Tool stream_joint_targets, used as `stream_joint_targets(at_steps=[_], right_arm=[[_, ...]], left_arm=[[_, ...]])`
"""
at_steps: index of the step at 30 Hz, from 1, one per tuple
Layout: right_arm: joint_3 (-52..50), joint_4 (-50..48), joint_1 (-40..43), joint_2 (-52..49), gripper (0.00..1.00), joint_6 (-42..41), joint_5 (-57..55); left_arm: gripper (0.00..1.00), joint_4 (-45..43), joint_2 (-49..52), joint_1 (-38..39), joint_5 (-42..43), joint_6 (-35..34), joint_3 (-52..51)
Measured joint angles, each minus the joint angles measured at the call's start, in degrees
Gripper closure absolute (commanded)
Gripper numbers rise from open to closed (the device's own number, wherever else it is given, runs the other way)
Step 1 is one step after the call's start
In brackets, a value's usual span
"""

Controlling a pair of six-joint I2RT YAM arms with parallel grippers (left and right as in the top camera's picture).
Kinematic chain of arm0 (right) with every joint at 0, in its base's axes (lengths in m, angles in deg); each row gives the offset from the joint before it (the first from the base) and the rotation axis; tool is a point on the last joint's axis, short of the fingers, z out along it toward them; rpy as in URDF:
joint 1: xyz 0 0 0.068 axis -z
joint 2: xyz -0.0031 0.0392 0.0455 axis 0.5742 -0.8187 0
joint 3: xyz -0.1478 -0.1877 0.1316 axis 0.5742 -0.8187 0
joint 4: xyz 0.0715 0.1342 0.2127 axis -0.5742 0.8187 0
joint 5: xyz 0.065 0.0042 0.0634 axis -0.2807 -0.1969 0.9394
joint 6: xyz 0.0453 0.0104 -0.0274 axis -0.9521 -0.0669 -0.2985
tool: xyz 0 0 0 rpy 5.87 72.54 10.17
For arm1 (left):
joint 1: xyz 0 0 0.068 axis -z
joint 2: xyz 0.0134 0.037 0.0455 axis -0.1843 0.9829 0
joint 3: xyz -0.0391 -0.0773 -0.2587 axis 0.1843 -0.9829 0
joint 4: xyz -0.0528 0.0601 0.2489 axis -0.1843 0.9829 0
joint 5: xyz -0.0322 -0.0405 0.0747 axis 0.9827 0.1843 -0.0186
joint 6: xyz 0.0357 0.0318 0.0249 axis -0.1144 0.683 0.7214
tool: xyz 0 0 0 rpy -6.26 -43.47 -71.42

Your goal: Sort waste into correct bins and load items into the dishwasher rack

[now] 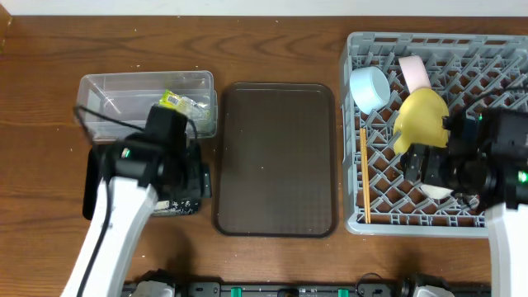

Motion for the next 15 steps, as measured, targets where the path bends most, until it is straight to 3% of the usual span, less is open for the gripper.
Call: stream_joint_targets(at_steps=[5, 7, 11, 15], right_arm=[[-8.9, -9.7, -2.5, 12.0, 0.01, 1.2, 0.7], [-13.0, -12.7, -3.3, 18.1, 0.01, 1.2, 0.9], [-17.7, -14.7, -3.7, 26.8, 0.01, 0.5, 0.9], [-19.0, -13.2, -3.7, 30.3, 0.01, -0.2, 0.9]], left_arm=[[0.14, -6.8, -15.3, 0.1, 0.0, -0.1, -6.6], [0.08, -10.0, -23.5, 0.1, -0.2, -0.6, -10.8], [0.07, -11.9, -35.8, 0.1, -0.3, -0.9, -16.4], [0.07, -12.0, -41.9, 0.1, -0.3, -1.3, -18.3]])
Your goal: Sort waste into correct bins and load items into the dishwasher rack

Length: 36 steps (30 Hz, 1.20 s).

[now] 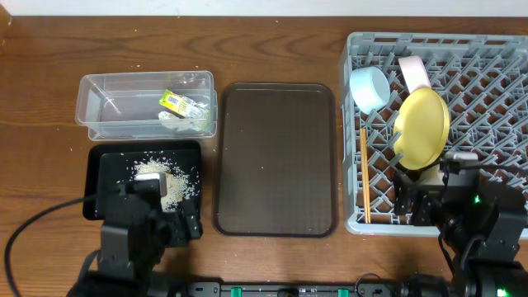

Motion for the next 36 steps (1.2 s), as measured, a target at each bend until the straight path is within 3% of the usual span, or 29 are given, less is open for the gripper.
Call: stream_joint_targets(at_steps=[10, 26, 36], right_arm=[[-0.3, 5.8, 0.0, 0.3, 0.01, -0.4, 0.0], [-0.3, 6.3, 0.0, 0.3, 0.01, -0.3, -0.5], [-8.5, -11.6, -4.5, 9.6, 0.01, 3.4, -1.4]], left_arm=[[0.06, 0.1, -2.3, 0.0, 0.0, -0.1, 0.0], [0.06, 0.1, -2.3, 0.0, 0.0, -0.3, 0.0], [0.06, 0.1, -2.3, 0.0, 0.0, -0.4, 0.0]])
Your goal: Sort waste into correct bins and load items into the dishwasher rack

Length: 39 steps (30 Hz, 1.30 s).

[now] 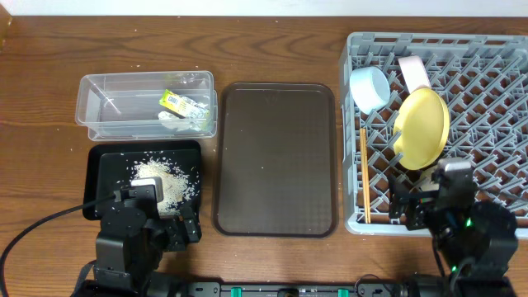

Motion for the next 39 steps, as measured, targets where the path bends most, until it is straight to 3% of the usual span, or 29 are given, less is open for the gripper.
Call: stream_joint_targets(at_steps=[9, 18, 24, 28, 39], right_arm=[[-19.6, -24.3, -2.8, 17.2, 0.01, 1.8, 0.0], [-33.9, -45.5, -2.8, 21.8, 0.01, 2.1, -0.9], [-35.7, -45.0, -2.8, 21.9, 0.01, 2.1, -5.6], [-35.7, -35.7, -2.8, 22.4, 0.01, 2.0, -7.8], [-35.7, -35.8, -3.1, 22.3, 0.01, 2.0, -9.1]], left_arm=[[0.06, 0.0, 0.0, 0.0, 0.0, 0.0, 0.0], [0.06, 0.0, 0.0, 0.0, 0.0, 0.0, 0.0], [0.06, 0.0, 0.0, 0.0, 0.0, 0.0, 0.0], [0.06, 0.0, 0.0, 0.0, 0.0, 0.0, 0.0], [0.06, 0.0, 0.0, 0.0, 0.0, 0.0, 0.0]])
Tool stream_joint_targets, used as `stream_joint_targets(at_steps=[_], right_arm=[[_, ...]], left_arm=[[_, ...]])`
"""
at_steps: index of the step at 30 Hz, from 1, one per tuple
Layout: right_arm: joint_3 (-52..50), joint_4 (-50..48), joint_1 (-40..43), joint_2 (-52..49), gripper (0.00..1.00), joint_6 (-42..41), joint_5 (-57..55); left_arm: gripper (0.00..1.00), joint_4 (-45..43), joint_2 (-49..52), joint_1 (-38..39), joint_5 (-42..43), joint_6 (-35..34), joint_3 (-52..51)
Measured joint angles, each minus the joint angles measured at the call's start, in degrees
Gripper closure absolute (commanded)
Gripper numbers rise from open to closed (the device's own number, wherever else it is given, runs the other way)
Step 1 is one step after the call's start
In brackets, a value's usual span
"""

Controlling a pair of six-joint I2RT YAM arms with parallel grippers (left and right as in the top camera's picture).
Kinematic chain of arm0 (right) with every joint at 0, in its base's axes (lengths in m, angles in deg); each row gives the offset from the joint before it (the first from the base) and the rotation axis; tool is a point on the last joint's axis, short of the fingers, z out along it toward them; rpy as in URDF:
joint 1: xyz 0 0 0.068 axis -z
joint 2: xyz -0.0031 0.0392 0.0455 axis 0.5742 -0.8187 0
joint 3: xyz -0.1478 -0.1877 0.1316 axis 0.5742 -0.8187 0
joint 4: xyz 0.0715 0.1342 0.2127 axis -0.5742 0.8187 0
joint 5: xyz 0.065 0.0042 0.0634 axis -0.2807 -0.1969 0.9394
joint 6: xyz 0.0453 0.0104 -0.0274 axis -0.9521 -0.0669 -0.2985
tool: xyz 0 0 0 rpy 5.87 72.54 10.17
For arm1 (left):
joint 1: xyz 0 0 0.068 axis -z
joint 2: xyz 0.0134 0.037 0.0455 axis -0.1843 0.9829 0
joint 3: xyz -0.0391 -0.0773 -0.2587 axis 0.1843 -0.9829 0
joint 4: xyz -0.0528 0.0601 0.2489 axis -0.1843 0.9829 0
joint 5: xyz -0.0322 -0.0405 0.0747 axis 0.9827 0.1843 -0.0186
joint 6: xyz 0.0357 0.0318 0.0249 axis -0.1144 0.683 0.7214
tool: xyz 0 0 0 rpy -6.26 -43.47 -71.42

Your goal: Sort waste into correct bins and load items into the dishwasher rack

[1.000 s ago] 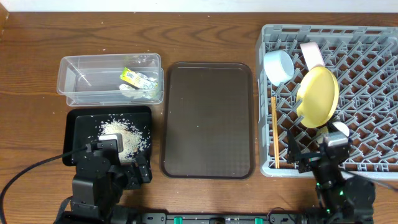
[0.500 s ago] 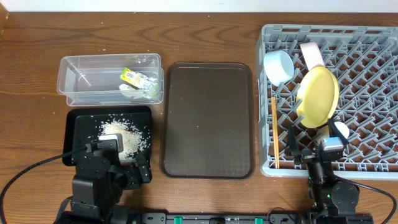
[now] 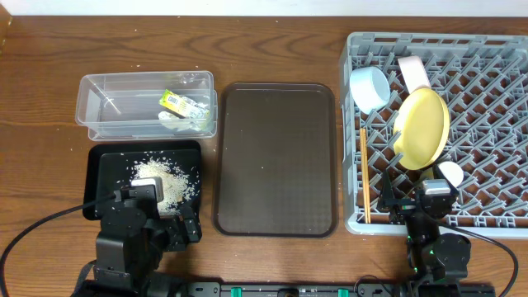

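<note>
The yellow plate [image 3: 422, 128] stands on edge in the grey dishwasher rack [image 3: 495, 49], with a blue cup [image 3: 369, 87], a pink cup [image 3: 414, 73], chopsticks [image 3: 363, 173] and a small white round item [image 3: 450, 173]. The clear bin [image 3: 107, 106] holds wrappers [image 3: 183, 106]. The black bin [image 3: 103, 165] holds rice [image 3: 161, 177]. My left gripper [image 3: 180, 227] sits at the black bin's front right corner. My right gripper [image 3: 404, 206] is at the rack's front edge. Both are pulled back, and their jaws are too dark to read.
A bare brown tray [image 3: 276, 157] lies in the middle between the bins and the rack. A black cable [image 3: 49, 219] runs from the left arm toward the left edge.
My right arm has drawn further back toward the front edge, uncovering the small white round item in the rack. The left arm and everything else have stayed put.
First my left gripper was over the black bin and my right gripper was at the yellow plate in the rack. Then both arms were back near the front edge, rice showed in the black bin and the plate stood alone. The right arm has since retreated further.
</note>
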Motion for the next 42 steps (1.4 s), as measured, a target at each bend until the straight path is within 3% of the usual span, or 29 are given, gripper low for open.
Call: stream_joint_targets(at_steps=[31, 42], right_arm=[[0.0, 0.0, 0.0, 0.0, 0.01, 0.0, 0.0], [0.0, 0.0, 0.0, 0.0, 0.01, 0.0, 0.0]], left_arm=[[0.05, 0.0, -0.3, 0.0, -0.1, 0.0, 0.0], [0.06, -3.0, -11.2, -2.7, -8.0, 0.2, -5.4]])
